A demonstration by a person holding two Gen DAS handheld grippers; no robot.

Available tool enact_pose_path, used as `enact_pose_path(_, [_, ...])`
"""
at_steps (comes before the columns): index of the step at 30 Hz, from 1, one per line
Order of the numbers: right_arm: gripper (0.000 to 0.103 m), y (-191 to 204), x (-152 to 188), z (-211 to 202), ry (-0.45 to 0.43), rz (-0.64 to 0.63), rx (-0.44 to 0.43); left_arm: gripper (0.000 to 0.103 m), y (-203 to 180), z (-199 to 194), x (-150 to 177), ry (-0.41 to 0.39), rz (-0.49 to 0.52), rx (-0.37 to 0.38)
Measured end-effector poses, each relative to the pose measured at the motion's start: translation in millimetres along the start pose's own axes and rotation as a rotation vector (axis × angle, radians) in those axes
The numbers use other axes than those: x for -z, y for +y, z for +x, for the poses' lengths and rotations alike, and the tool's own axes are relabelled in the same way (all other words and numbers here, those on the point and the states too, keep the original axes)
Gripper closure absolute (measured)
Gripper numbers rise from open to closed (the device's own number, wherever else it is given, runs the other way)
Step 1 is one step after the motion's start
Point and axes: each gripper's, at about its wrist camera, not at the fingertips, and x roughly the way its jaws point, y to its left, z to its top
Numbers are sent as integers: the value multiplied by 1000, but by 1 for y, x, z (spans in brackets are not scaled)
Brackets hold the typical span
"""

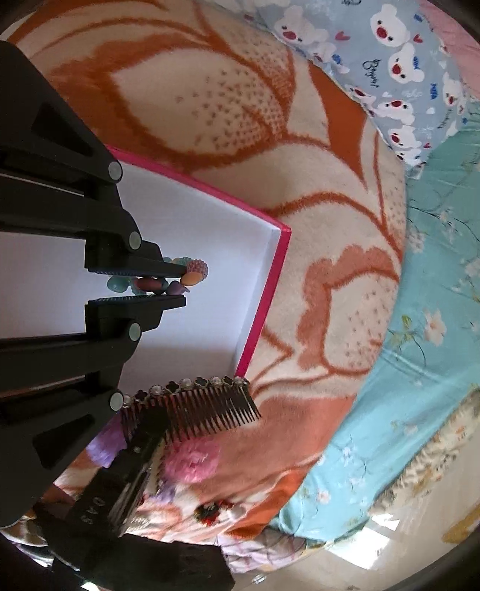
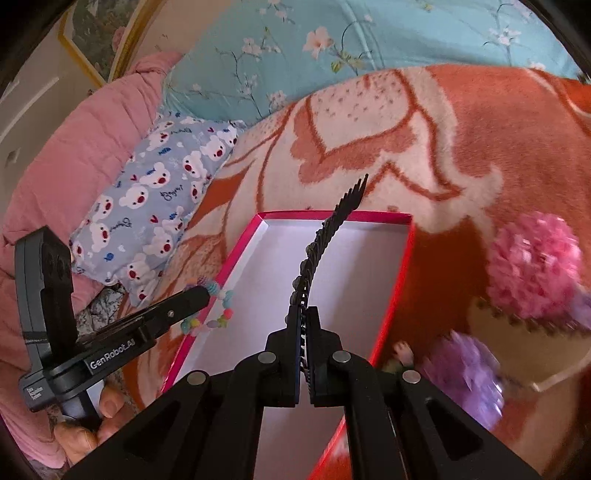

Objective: Organize jewelry
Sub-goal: 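Carry bracelet and comb into the white box and open both tools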

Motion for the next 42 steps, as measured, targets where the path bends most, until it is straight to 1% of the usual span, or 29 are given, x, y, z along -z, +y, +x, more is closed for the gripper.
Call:
enact_pose_path(6, [101,-8,-1,25,28,-5,32,96,9,35,-10,40,-15,-17])
enact_pose_path(13, [101,-22,0,44,62,-17,75,96,10,59,-13,71,-26,-18])
enact_pose_path(19, [101,-25,0,47,68,-18,67,96,12,74,-15,106,-42,-13])
enact_pose_path(21, [99,-25,0,47,72,-16,64,96,11,76,-14,115,-36,-16])
enact_pose_path(27, [98,-27,0,46,74,-5,52,96,10,77,-16,132,-31,-21])
enact_pose_path(30, [90,-26,0,44,73,-2,51,96,8,77,-16,140,-29,-29])
enact_pose_path(31, [82,-26,0,42,69,-2,48,96,8,77,-16,141,-25,-36])
enact_pose_path(32, [78,-26,0,41,66,0,41,95,8,77,-16,142,-23,-43])
enact_pose_path(34, [75,-24,0,38,60,-3,43,90,7,75,-16,145,-21,-48])
enact_pose_path(36, [74,-22,0,35,55,-7,48,76,7,73,-15,139,-21,-61])
enact_pose_path(38, [74,-22,0,30,49,-5,50,69,7,69,-14,131,-21,-74])
enact_pose_path(42, [74,-24,2,22,39,3,54,69,10,63,-13,128,-30,-77])
